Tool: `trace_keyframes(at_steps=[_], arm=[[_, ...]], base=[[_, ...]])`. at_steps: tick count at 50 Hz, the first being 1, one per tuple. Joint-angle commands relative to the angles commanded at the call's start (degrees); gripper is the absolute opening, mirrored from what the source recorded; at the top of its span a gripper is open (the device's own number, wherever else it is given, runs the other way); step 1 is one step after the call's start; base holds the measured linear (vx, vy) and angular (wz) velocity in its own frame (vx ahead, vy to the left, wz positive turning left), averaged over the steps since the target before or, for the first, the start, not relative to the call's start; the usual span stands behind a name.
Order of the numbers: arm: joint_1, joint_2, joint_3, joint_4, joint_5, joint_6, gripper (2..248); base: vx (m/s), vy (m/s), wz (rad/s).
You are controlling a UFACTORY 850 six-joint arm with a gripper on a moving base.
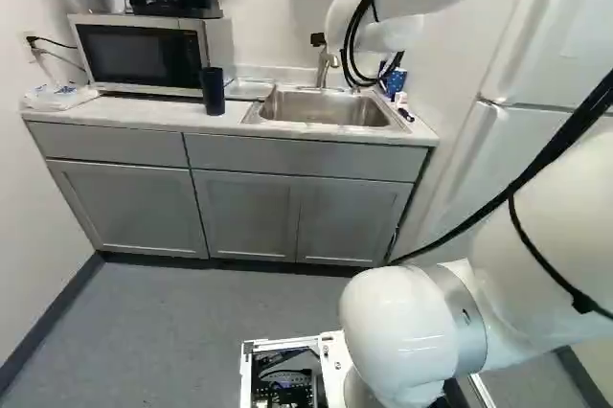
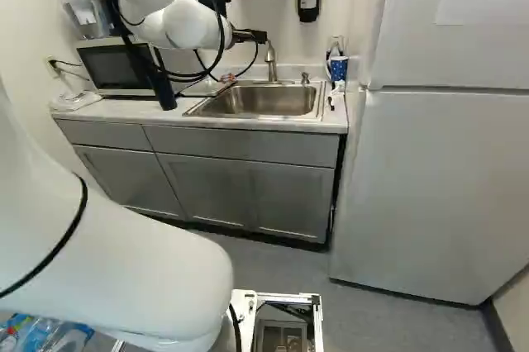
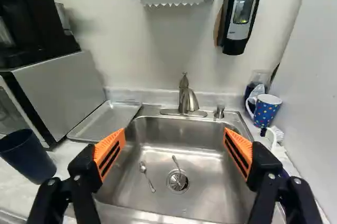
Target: Rinse the cup and place it in the tray
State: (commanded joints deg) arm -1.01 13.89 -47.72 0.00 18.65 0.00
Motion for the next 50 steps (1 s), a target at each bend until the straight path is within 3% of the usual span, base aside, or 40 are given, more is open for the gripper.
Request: trace_keyframes(at_steps=[18,50], arm=[[0.0,0.0,0.0,0.0,0.0,0.0,247],[0.0,0.0,0.0,0.0,0.0,0.0,247]], base=[[0.164,-0.06,0.18],[0.113,0.033,0.177]])
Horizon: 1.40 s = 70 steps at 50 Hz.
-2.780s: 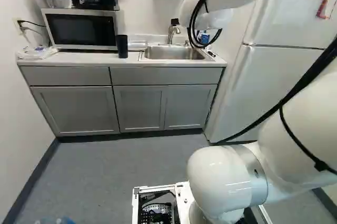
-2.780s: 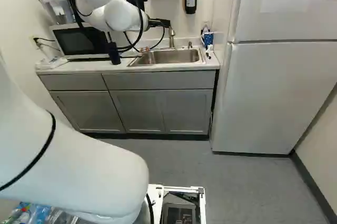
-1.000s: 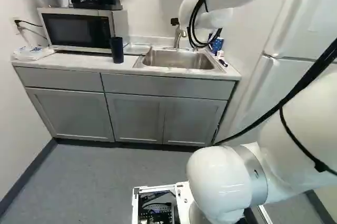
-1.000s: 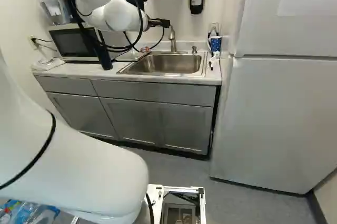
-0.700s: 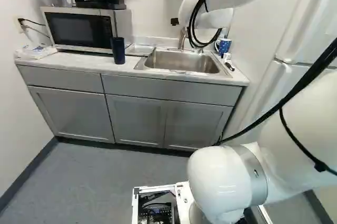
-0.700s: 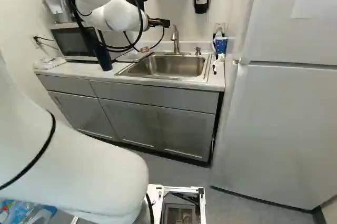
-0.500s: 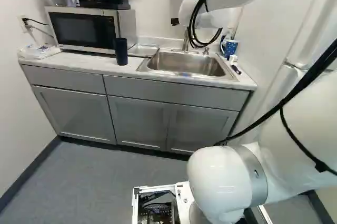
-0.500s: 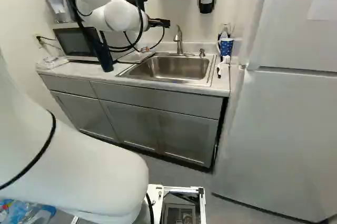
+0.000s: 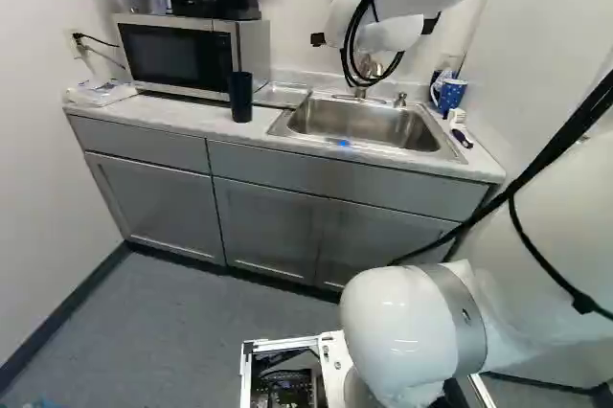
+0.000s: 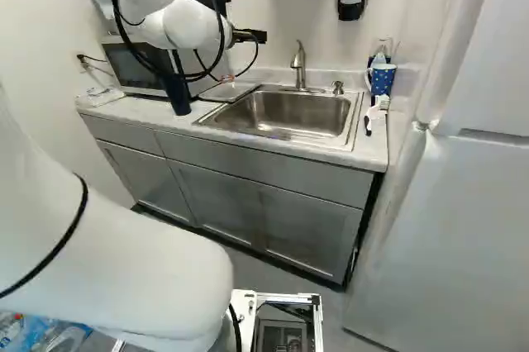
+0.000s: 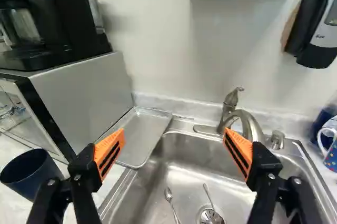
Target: Rinse the cup and place it in the tray
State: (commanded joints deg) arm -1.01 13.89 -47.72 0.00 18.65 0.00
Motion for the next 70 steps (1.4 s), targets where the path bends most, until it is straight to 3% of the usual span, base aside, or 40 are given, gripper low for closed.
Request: trace_keyframes(at_steps=[70], arm=[[-0.63,-1.34,-1.18,0.0,-0.09,0.0,247]], base=[[0.063,0.001,0.007]])
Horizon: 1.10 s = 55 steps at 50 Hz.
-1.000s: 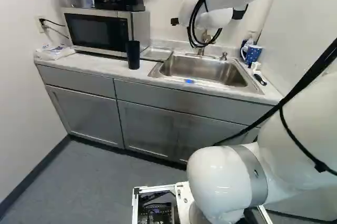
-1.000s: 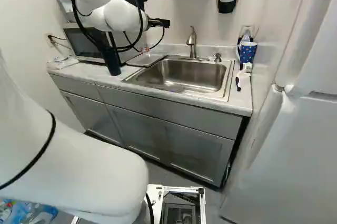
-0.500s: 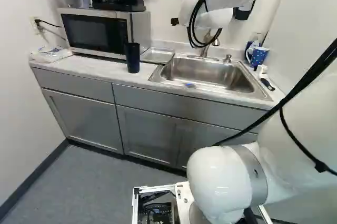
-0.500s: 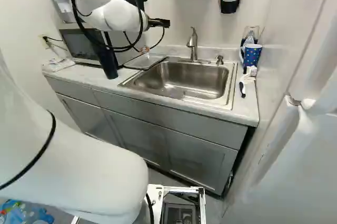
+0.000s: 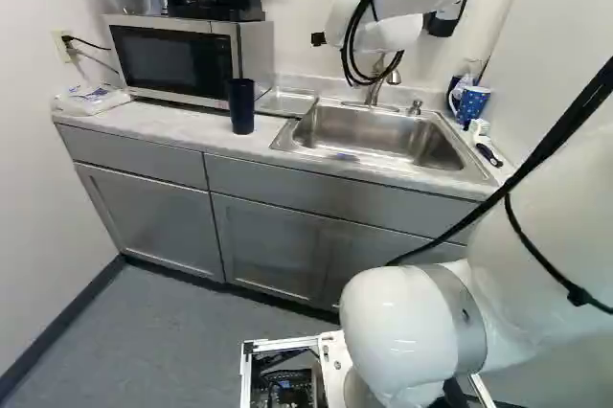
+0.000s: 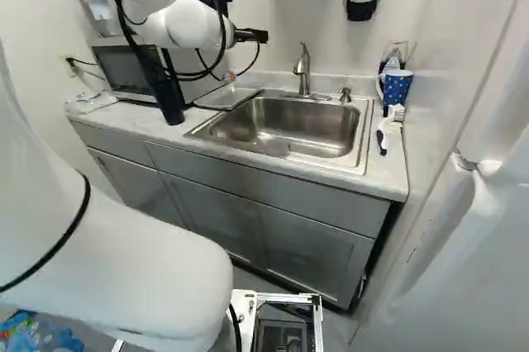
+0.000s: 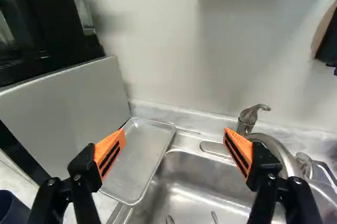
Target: Rinse the cup and place it in the tray
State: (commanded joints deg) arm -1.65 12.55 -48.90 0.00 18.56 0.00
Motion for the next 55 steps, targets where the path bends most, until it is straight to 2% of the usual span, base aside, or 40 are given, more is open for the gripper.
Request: trace_keyframes(at_steps=[34,55], arm=[[-3.22,-5.17,-4.71,0.0,-3.57,0.0,247],[-5.09,-9.7,-9.02,0.0,-6.39,0.0,247]], base=[[0.0,0.0,0.0],[0.0,0.0,0.0]])
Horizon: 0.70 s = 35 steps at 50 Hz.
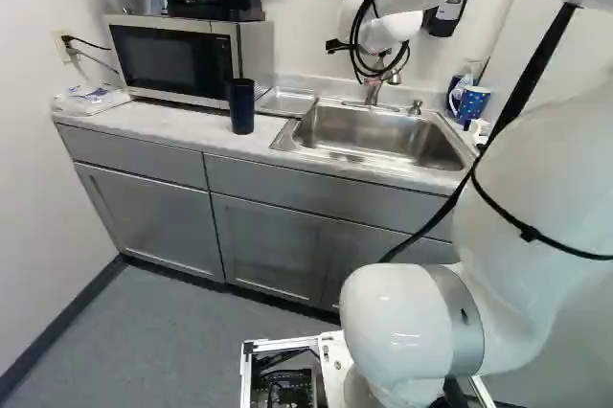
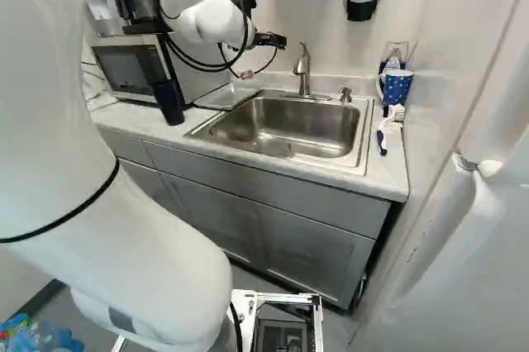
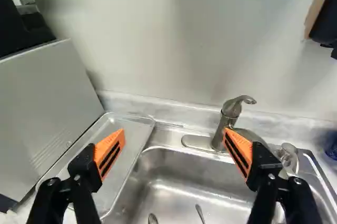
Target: Rinse the cup and place it in the tray
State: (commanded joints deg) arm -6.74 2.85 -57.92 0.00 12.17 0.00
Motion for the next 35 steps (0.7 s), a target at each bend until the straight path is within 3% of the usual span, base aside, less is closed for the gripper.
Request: trace_keyframes(at_steps=[35], arm=[[-2.74,-8.35,-8.44,0.0,-3.85,0.0,247]], base=[[0.0,0.0,0.0]])
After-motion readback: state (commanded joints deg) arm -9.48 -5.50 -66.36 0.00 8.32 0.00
